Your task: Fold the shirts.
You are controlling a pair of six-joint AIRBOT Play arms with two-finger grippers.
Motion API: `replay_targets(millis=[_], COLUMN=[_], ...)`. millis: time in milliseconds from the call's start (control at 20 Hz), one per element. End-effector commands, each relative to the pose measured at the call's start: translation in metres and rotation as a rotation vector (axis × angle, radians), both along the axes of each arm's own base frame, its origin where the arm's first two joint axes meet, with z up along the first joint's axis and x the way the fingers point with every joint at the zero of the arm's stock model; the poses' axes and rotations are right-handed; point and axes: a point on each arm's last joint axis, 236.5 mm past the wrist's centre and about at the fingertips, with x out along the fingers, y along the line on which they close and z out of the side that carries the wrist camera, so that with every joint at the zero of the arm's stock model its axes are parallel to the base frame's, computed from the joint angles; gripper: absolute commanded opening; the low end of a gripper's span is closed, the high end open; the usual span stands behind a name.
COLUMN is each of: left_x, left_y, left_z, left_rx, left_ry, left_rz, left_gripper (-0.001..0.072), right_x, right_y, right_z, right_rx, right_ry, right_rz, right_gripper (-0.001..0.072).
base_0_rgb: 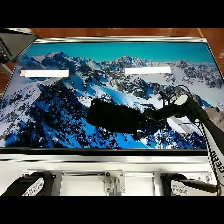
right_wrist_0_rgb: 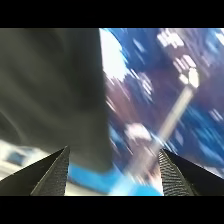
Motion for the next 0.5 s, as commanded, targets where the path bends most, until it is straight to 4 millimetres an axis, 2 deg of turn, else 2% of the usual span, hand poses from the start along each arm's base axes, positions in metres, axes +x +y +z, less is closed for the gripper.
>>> replay_targets(millis=[0, 100, 250, 350, 400, 450], left_x=[0.0, 0.0, 0.0, 0.001, 0.001, 0.001], left_y=[0.0, 0.0, 0.0, 0.0, 0.0, 0.0], left_z=[0.0, 0.0, -0.001, -0.001, -0.001, -0.001], left_rx=[0.0, 0.0, -0.001, -0.003, -0.003, -0.004], left_ry=[0.001, 0.001, 0.002, 0.007, 0.007, 0.008], left_rz=[-0.001, -0.001, -0.001, -0.001, -0.001, -0.001], left_gripper=[0.0038, 0.0038, 0.0038, 0.0038, 0.0038, 0.0038], right_x=[0.013, 0.007, 0.006, 0.002, 0.0, -0.001], right_y=[0.02, 0.03, 0.051, 0.062, 0.064, 0.066], right_z=[-0.009, -0.022, -0.028, -0.033, -0.036, -0.037], right_rx=[0.062, 0.083, 0.138, 0.142, 0.14, 0.143], right_ry=[-0.027, 0.023, 0.041, 0.058, 0.068, 0.074], right_rz=[-0.062, -0.059, -0.047, -0.029, -0.029, -0.027], right_gripper=[0.0679, 0.0679, 0.0677, 0.0608, 0.0607, 0.0522])
